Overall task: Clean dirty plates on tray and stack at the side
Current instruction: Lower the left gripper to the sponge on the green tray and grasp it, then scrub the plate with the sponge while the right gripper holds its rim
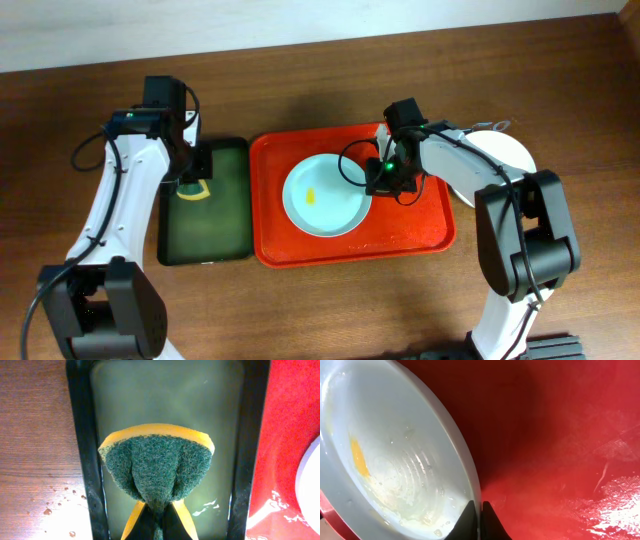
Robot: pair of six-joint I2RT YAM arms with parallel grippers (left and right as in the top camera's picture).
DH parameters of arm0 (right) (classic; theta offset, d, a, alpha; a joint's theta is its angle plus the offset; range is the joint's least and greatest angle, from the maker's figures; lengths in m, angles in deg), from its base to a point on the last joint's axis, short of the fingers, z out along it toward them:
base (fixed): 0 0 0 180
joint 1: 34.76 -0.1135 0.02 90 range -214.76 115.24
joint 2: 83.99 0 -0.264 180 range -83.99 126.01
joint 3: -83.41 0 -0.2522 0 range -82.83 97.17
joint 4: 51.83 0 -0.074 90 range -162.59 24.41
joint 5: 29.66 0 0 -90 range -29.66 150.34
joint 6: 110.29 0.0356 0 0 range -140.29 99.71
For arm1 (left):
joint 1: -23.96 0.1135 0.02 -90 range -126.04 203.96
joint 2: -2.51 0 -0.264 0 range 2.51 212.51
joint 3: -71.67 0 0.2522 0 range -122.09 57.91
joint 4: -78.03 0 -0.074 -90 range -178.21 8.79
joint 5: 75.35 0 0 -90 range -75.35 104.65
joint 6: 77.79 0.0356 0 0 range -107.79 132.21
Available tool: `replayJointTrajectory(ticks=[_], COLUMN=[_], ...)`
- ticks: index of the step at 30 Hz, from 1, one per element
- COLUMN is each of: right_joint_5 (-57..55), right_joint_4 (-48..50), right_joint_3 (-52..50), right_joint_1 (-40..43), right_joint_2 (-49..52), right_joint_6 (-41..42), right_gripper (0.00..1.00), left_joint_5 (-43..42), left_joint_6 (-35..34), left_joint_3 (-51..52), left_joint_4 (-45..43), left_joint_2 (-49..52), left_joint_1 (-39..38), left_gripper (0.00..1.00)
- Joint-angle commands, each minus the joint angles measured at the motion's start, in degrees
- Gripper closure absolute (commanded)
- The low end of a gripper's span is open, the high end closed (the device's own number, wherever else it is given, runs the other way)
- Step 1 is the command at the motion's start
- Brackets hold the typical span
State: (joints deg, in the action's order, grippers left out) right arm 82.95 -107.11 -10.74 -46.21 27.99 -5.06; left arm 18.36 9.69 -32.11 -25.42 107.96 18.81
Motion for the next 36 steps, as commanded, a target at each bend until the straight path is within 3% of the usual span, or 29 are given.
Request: replayJointTrajectory(ticks=[1, 9, 24, 29, 31, 36], right_joint_5=[1.22, 1.16, 0.76, 0.79, 0.79, 0.76], right_joint_4=[-0.07, 0.85, 5.33, 5.09, 5.07, 4.92], right_joint_3=[-0.33, -0.31, -0.33, -0.33, -0.33, -0.33], right_joint_1=[-0.22, -5.86, -8.52, -8.52, -8.52, -8.52], right_joint_2=[-0.94, -0.94, -0.94, -0.94, -0.94, -0.92], right_joint_6=[2.47, 4.02, 6.97, 6.97, 6.97, 6.95], right_gripper=[0.96, 0.96, 0.96, 0.96, 0.96, 0.96], left_joint_5=[0.33, 0.2, -1.16, -7.5, -14.78, -14.67], left_joint_6=[1.33, 1.31, 1.27, 1.27, -0.44, -7.32], left_joint_3=[-0.72, -0.72, -0.72, -0.72, -0.72, -0.72], left_joint_4=[-0.07, 0.11, -0.07, -1.92, -3.15, -6.45], left_joint_2=[-0.13, -0.13, -0.13, -0.13, 0.79, 7.32], left_joint_1=[-0.7, -1.25, -1.27, -5.31, -10.01, -16.37], left_gripper=[1.0, 1.0, 1.0, 1.0, 1.0, 1.0])
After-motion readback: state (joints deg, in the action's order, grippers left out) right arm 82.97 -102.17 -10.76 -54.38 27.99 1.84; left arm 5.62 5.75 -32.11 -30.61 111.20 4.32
